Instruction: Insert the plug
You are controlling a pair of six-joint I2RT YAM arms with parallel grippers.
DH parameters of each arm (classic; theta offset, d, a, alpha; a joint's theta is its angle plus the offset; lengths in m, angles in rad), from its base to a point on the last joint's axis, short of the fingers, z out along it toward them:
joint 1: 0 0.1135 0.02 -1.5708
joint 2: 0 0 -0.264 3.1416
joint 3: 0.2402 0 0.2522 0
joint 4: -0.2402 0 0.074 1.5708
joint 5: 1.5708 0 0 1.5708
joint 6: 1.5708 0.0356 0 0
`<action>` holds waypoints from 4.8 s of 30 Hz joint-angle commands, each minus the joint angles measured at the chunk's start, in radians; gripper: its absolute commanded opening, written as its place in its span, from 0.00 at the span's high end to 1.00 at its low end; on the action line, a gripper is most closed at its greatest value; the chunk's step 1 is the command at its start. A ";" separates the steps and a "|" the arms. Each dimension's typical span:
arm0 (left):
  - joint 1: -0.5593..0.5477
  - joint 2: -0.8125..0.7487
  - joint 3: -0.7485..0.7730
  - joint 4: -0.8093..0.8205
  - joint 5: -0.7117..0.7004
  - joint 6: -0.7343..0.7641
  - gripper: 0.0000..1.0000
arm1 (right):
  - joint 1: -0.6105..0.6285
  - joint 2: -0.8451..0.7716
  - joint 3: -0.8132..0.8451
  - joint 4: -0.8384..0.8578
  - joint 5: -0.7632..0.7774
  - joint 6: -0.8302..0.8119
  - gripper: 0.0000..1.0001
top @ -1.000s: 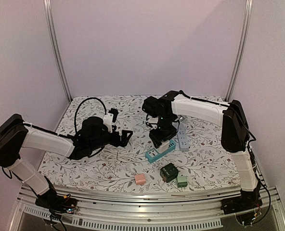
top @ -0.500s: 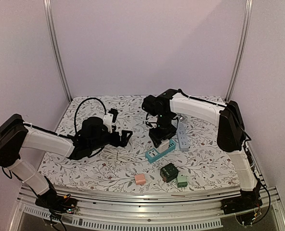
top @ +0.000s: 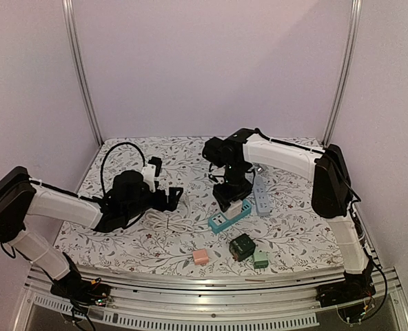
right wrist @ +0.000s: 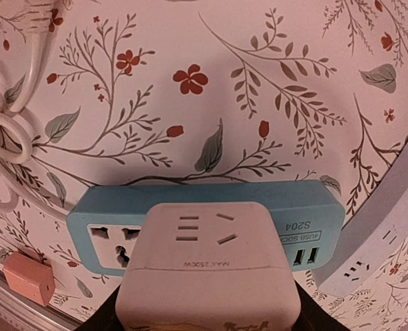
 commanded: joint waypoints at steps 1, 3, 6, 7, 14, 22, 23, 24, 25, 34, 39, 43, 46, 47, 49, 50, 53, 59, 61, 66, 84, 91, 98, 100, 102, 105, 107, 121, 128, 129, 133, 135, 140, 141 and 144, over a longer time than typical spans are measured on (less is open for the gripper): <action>0.017 -0.047 -0.036 0.050 -0.044 -0.003 0.01 | 0.015 0.140 -0.091 0.121 0.068 0.031 1.00; 0.017 -0.052 -0.041 0.057 -0.051 -0.005 0.01 | 0.016 0.118 -0.097 0.122 0.081 0.035 1.00; 0.017 -0.054 -0.044 0.061 -0.052 -0.004 0.01 | 0.019 0.088 -0.105 0.129 0.093 0.040 1.00; 0.017 -0.054 -0.044 0.061 -0.051 -0.005 0.01 | 0.020 0.076 -0.106 0.131 0.095 0.040 1.00; 0.017 -0.054 -0.049 0.070 -0.038 -0.004 0.01 | 0.029 0.006 -0.105 0.140 0.102 0.035 0.88; 0.017 -0.062 -0.056 0.078 -0.030 -0.004 0.01 | 0.035 -0.067 -0.102 0.149 0.106 0.039 0.49; 0.017 -0.063 -0.055 0.079 -0.027 -0.004 0.01 | 0.035 -0.078 -0.100 0.151 0.106 0.040 0.38; 0.017 -0.065 -0.056 0.079 -0.025 -0.004 0.01 | 0.036 -0.087 -0.095 0.152 0.107 0.040 0.26; 0.017 -0.066 -0.057 0.080 -0.024 -0.003 0.01 | 0.038 -0.094 -0.092 0.152 0.107 0.039 0.15; 0.017 -0.069 -0.060 0.084 -0.024 0.002 0.01 | 0.040 -0.228 -0.088 0.182 0.063 0.026 0.01; 0.017 -0.068 -0.061 0.084 -0.026 0.003 0.01 | 0.043 -0.306 -0.133 0.179 0.098 0.028 0.01; 0.017 -0.068 -0.065 0.094 -0.015 0.001 0.01 | 0.059 -0.379 -0.220 0.213 0.123 0.023 0.01; 0.007 -0.073 -0.069 0.102 0.006 0.025 0.01 | 0.074 -0.433 -0.311 0.262 0.128 0.019 0.01; -0.001 -0.077 -0.069 0.100 0.004 0.035 0.01 | 0.076 -0.463 -0.347 0.285 0.130 0.021 0.01; -0.018 -0.088 -0.074 0.098 -0.009 0.052 0.01 | 0.078 -0.509 -0.424 0.345 0.128 0.028 0.01; -0.025 -0.093 -0.077 0.101 -0.008 0.060 0.01 | 0.079 -0.544 -0.467 0.379 0.124 0.031 0.01; -0.045 -0.112 -0.076 0.103 0.008 0.076 0.01 | 0.077 -0.617 -0.587 0.476 0.133 0.033 0.01; -0.127 -0.093 -0.071 0.126 0.068 0.158 0.03 | 0.077 -0.768 -0.785 0.610 0.173 0.036 0.01; -0.162 -0.069 -0.075 0.134 0.088 0.191 0.04 | 0.079 -0.814 -0.834 0.646 0.170 0.038 0.01; -0.206 -0.026 -0.147 0.231 0.122 0.215 0.04 | 0.077 -0.889 -0.909 0.698 0.148 0.031 0.01; -0.257 0.015 -0.327 0.352 0.346 0.292 0.11 | 0.078 -0.931 -0.928 0.695 0.130 0.022 0.01; -0.259 0.074 -0.320 0.352 0.516 0.361 0.11 | 0.078 -0.925 -0.934 0.692 0.132 0.020 0.01; -0.271 0.099 -0.283 0.279 0.542 0.387 0.12 | 0.077 -0.943 -0.951 0.691 0.125 0.024 0.01; -0.283 0.110 -0.262 0.244 0.524 0.398 0.13 | 0.078 -0.952 -0.957 0.691 0.124 0.026 0.01; -0.298 0.126 -0.243 0.222 0.517 0.407 0.14 | 0.079 -0.962 -0.962 0.690 0.120 0.030 0.01; -0.313 0.154 -0.224 0.216 0.494 0.409 0.16 | 0.079 -0.975 -0.966 0.688 0.115 0.032 0.01; -0.320 0.168 -0.213 0.208 0.479 0.411 0.17 | 0.077 -0.979 -0.967 0.686 0.112 0.034 0.01; -0.340 0.240 -0.157 0.173 0.453 0.427 0.38 | 0.077 -0.984 -0.973 0.683 0.107 0.036 0.01; -0.349 0.253 -0.133 0.129 0.451 0.437 0.62 | 0.077 -0.984 -0.974 0.681 0.104 0.036 0.01; -0.349 0.253 -0.132 0.130 0.452 0.434 0.64 | 0.078 -0.984 -0.973 0.682 0.104 0.036 0.01; -0.350 0.254 -0.128 0.131 0.448 0.430 0.71 | 0.079 -0.986 -0.971 0.682 0.096 0.037 0.01; -0.351 0.254 -0.127 0.133 0.449 0.428 0.74 | 0.079 -0.986 -0.971 0.681 0.091 0.038 0.01; -0.351 0.229 -0.130 0.135 0.450 0.426 0.79 | 0.077 -0.984 -0.965 0.676 0.084 0.037 0.01; -0.351 0.220 -0.132 0.137 0.449 0.426 0.80 | 0.079 -0.984 -0.964 0.671 0.084 0.036 0.01; -0.351 0.193 -0.144 0.152 0.437 0.424 0.98 | 0.077 -0.988 -0.957 0.653 0.094 0.040 0.01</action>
